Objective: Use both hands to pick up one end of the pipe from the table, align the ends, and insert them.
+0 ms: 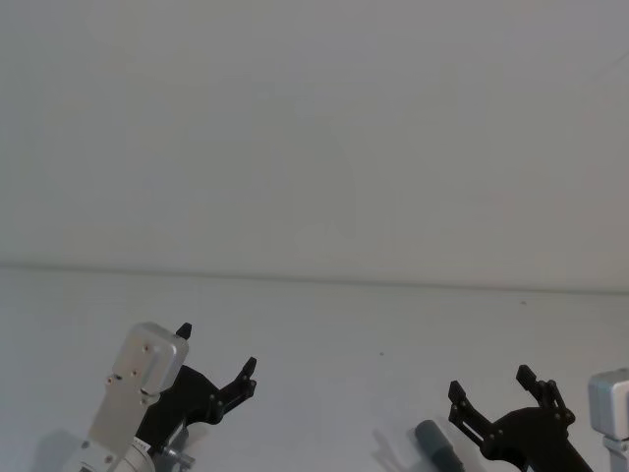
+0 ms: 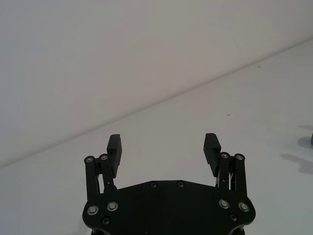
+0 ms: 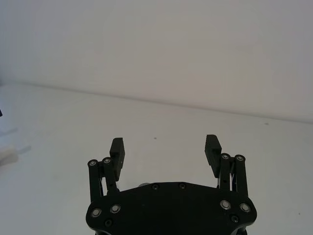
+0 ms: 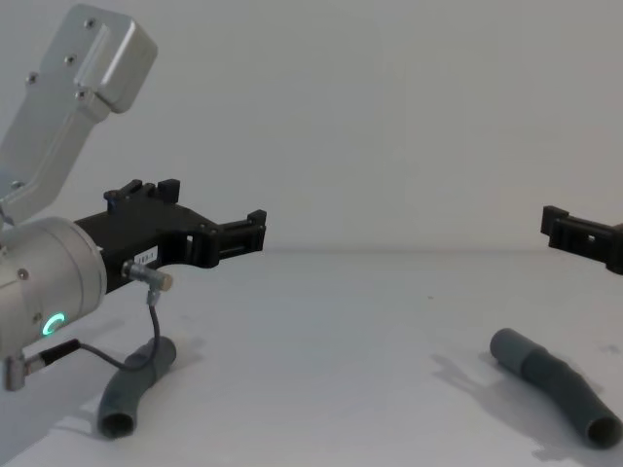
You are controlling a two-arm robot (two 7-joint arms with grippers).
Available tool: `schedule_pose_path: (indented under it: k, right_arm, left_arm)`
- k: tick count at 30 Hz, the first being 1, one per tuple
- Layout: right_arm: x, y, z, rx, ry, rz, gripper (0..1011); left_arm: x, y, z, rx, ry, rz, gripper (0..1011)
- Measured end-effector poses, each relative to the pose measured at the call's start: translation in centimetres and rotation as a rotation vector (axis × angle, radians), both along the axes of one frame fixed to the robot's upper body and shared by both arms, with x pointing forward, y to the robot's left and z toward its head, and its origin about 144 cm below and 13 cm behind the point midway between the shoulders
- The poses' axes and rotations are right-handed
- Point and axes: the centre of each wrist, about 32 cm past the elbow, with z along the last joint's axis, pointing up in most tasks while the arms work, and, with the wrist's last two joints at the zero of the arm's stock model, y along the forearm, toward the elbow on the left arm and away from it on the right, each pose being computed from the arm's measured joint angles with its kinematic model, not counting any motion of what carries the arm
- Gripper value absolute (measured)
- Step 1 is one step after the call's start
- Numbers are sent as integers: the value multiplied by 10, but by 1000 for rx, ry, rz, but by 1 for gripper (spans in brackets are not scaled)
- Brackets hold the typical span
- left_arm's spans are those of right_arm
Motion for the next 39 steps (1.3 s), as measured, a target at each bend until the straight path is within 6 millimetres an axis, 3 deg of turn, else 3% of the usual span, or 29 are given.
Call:
schedule_pose_path:
  k: [28,39]
  right_arm:
    - [0,0,0,0,0,0,1001]
    - [0,0,0,0,0,0,1001]
  left_arm:
    - [-1,0,0,-1,0,0,1001]
    - [-19,0,-4,2,75,72,1001]
